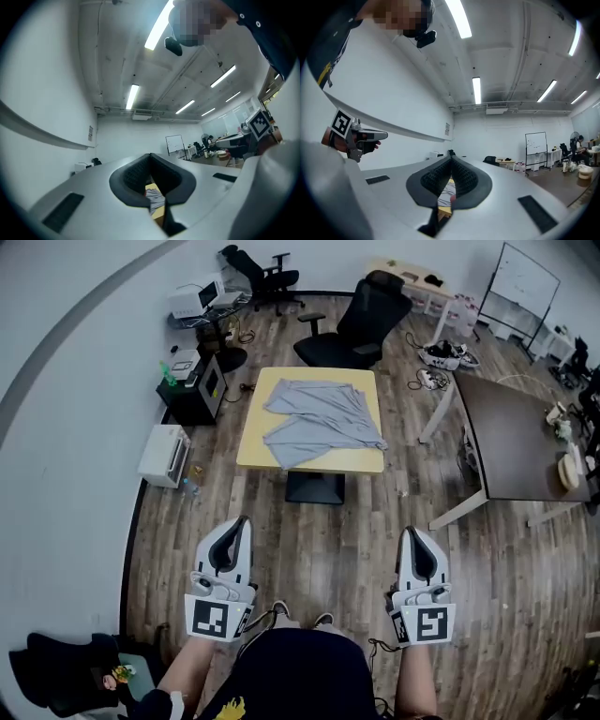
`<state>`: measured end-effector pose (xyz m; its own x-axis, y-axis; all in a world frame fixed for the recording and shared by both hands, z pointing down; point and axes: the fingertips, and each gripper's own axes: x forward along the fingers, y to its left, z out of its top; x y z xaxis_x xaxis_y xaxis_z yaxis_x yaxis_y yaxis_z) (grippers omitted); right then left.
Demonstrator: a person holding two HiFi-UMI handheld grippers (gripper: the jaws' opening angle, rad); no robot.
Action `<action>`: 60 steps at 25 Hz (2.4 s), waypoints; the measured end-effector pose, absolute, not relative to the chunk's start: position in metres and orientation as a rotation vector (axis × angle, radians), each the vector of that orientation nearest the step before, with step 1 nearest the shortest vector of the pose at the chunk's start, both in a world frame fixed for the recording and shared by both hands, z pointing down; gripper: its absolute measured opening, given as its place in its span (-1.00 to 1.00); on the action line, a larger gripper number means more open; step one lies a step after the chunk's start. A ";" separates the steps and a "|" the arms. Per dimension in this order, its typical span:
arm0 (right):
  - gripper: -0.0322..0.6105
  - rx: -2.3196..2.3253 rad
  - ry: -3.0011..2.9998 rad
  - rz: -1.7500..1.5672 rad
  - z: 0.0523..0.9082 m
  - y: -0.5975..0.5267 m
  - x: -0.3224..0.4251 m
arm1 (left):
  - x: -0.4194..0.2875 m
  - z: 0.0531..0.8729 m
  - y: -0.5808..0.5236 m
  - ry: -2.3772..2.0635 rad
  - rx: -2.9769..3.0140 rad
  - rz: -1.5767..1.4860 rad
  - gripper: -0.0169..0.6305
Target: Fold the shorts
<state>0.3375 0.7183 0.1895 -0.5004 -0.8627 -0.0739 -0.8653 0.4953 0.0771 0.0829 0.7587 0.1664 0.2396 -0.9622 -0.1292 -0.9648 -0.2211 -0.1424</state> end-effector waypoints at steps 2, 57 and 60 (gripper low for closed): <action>-0.85 -1.555 2.702 0.178 0.187 0.718 0.325 | 0.075 0.167 0.755 1.829 -2.317 -0.011 -0.91; -0.13 -1.653 2.881 0.291 0.259 0.367 0.183 | -0.046 0.304 0.405 1.827 -2.402 -0.252 0.12; -0.13 -1.582 2.912 0.235 0.260 0.301 0.202 | -0.016 0.322 0.336 1.731 -2.375 -0.462 0.12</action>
<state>0.2017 0.3011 0.2596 -0.5340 -0.8406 0.0904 -0.8152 0.5403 0.2084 -0.0157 0.3356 0.3217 0.2799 -0.9483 0.1498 -0.8967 -0.3140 -0.3119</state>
